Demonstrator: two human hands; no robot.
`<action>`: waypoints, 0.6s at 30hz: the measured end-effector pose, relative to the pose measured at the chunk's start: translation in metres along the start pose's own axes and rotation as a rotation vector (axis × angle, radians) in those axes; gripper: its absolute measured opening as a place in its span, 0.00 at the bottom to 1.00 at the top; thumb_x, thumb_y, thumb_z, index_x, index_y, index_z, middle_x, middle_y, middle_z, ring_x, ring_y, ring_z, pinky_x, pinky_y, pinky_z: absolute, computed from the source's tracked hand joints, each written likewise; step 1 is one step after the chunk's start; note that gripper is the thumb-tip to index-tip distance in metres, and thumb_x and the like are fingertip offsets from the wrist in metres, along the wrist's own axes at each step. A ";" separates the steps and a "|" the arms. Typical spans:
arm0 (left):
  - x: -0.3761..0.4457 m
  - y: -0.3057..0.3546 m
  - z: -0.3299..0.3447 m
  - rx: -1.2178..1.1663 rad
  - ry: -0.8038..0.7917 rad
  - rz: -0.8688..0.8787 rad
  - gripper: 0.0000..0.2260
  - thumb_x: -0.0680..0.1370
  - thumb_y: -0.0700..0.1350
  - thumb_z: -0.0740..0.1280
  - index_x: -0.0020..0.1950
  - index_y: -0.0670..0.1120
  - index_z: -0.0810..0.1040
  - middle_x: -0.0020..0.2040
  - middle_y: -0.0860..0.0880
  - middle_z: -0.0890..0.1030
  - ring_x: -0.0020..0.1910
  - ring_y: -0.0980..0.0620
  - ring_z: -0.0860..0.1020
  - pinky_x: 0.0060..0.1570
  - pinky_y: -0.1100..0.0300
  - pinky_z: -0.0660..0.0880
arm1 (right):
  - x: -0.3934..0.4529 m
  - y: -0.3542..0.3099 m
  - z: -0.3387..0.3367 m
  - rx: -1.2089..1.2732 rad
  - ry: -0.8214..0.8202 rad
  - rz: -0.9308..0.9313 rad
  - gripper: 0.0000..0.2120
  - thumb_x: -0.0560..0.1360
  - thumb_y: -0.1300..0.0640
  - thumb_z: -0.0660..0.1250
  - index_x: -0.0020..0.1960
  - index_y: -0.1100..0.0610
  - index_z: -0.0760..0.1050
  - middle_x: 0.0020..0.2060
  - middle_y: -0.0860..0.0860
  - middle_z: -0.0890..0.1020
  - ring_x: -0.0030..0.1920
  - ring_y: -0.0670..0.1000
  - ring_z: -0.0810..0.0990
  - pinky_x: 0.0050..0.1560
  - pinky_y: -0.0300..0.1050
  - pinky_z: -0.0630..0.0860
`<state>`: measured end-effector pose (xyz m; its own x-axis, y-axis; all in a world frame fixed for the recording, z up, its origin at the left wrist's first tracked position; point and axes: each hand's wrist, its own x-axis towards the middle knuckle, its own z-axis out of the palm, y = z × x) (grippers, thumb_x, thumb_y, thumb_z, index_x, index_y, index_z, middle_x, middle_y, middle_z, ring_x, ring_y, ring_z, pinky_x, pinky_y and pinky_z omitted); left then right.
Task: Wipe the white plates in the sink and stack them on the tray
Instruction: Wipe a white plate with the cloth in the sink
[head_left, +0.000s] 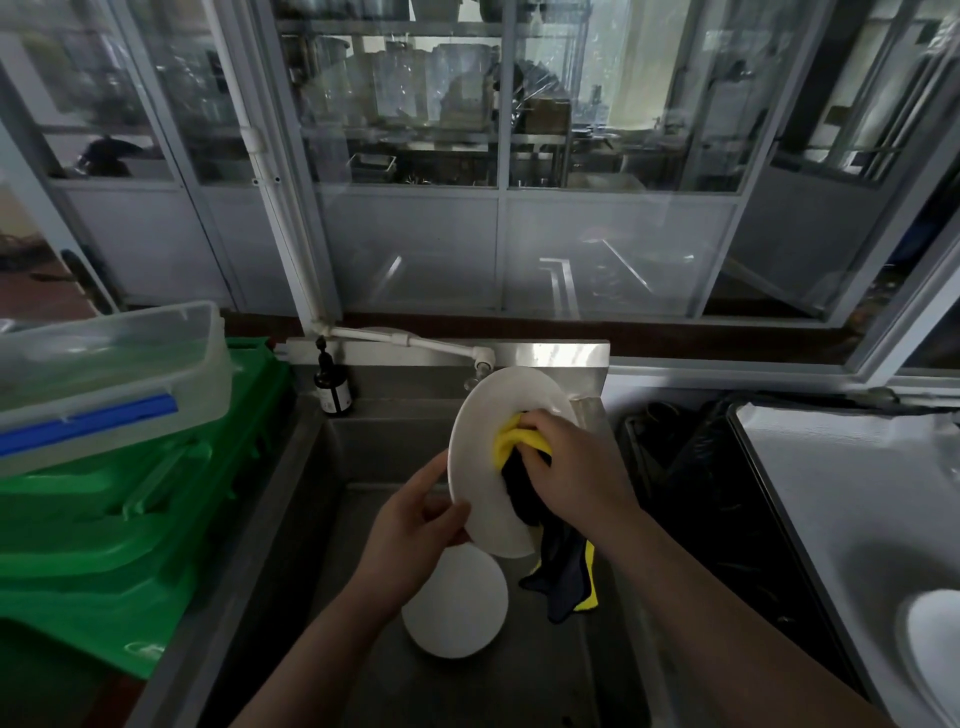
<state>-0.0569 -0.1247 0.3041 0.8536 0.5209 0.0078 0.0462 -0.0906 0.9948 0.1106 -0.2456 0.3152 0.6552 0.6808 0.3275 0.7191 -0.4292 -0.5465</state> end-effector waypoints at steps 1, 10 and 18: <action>0.000 -0.001 -0.001 -0.004 0.005 -0.005 0.25 0.80 0.36 0.66 0.73 0.57 0.70 0.46 0.43 0.86 0.48 0.45 0.85 0.53 0.47 0.82 | 0.000 -0.003 0.002 0.014 -0.011 -0.018 0.11 0.80 0.52 0.63 0.62 0.48 0.75 0.52 0.42 0.79 0.47 0.44 0.77 0.46 0.32 0.68; 0.002 -0.004 -0.003 -0.012 -0.017 -0.014 0.24 0.81 0.36 0.65 0.74 0.54 0.70 0.50 0.43 0.86 0.51 0.45 0.85 0.54 0.46 0.82 | 0.001 -0.024 0.012 0.076 -0.073 -0.107 0.13 0.80 0.52 0.64 0.64 0.50 0.74 0.57 0.46 0.80 0.54 0.46 0.77 0.56 0.42 0.76; 0.005 -0.006 -0.002 -0.051 -0.016 0.002 0.22 0.81 0.34 0.65 0.72 0.52 0.73 0.51 0.42 0.85 0.51 0.41 0.85 0.55 0.43 0.81 | -0.004 -0.036 0.016 0.167 -0.154 -0.248 0.11 0.79 0.56 0.64 0.61 0.48 0.75 0.54 0.44 0.80 0.51 0.44 0.78 0.52 0.40 0.76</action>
<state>-0.0539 -0.1198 0.2982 0.8617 0.5073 0.0082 0.0185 -0.0476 0.9987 0.0785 -0.2240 0.3213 0.4133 0.8392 0.3533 0.7959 -0.1444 -0.5880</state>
